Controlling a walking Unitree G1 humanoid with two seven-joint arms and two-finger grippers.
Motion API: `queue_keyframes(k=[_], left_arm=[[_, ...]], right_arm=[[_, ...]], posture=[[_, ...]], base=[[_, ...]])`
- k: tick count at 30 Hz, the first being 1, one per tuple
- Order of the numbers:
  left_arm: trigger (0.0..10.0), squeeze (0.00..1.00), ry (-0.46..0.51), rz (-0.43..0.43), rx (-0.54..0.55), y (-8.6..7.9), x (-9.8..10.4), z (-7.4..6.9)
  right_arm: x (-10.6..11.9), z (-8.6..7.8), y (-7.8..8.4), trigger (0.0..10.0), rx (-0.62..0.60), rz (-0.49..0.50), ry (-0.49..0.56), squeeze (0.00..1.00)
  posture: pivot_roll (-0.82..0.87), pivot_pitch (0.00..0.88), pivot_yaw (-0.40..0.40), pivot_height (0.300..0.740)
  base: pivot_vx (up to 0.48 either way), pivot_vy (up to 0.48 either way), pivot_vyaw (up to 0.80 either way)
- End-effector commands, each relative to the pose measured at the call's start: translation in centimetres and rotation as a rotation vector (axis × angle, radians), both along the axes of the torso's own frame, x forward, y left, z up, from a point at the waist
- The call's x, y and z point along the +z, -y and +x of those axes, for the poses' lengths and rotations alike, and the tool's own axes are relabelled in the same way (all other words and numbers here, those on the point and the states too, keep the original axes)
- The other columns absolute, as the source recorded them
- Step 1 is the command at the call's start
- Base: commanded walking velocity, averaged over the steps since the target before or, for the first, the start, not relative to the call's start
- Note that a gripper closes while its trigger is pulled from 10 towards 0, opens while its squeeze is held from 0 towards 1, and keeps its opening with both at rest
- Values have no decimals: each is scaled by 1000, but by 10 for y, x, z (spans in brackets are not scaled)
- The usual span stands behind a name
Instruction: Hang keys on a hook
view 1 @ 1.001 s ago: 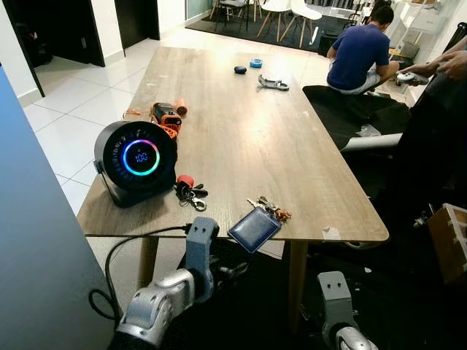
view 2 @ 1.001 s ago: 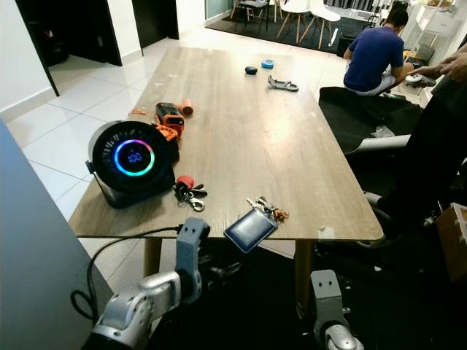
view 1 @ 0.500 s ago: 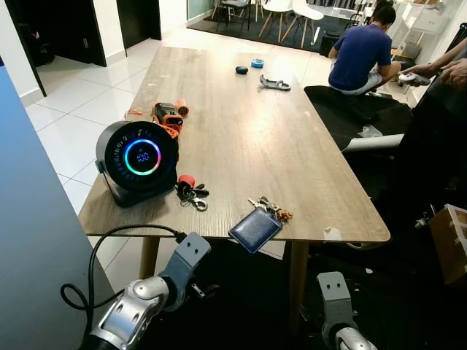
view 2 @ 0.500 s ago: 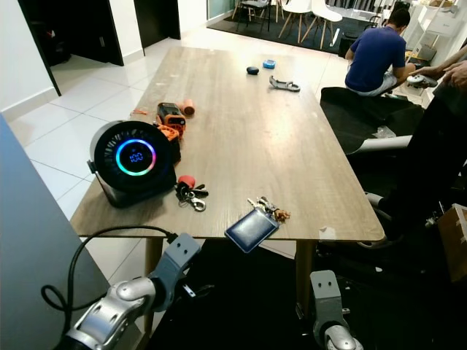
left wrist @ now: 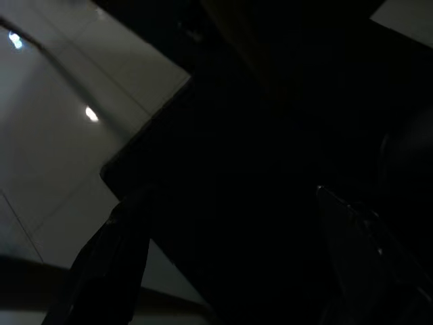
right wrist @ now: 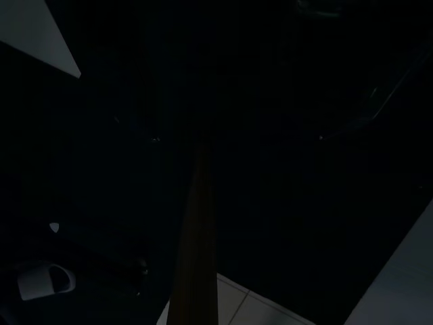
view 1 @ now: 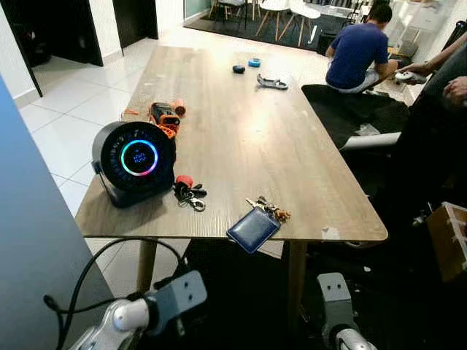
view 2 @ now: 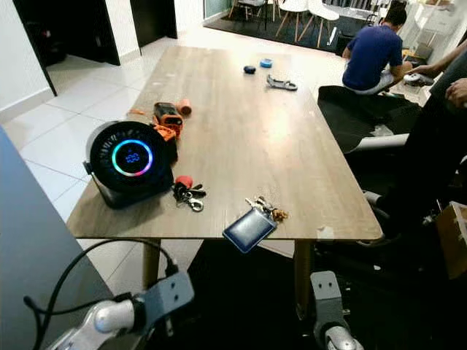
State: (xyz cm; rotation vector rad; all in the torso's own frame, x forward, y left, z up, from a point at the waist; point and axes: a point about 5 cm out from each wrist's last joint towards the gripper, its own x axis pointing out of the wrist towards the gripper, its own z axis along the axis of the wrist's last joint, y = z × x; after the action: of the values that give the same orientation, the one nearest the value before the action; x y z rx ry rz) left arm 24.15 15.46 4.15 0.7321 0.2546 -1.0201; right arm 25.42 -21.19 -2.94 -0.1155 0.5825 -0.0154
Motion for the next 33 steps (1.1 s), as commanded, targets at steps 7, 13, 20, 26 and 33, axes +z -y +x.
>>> queue_keyframes(k=[7,13,20,26,33], left_arm=[[10000,0,197,11,-114,-13,-7,-23],[10000,0,357,-103,-101,-7,8,-23],[10000,0,609,-185,-83,9,28,-18],[10000,0,810,-233,-37,27,48,-11],[10000,0,880,-194,-54,41,44,-7]], right_arm=[[-7,-8,1,10000,-9,-2,-43,0],[-7,-9,2,10000,-10,-3,-44,0],[-7,-8,3,10000,-7,-6,-45,0],[-6,-7,3,10000,-1,-8,-42,0],[-5,-6,4,10000,3,-13,-44,0]], posture=[[90,115,-73,740],[92,115,-77,740],[89,116,-82,740],[86,116,-87,740],[83,117,-92,740]], base=[[0,0,0],[0,0,0],[0,0,0],[0,0,0],[0,0,0]])
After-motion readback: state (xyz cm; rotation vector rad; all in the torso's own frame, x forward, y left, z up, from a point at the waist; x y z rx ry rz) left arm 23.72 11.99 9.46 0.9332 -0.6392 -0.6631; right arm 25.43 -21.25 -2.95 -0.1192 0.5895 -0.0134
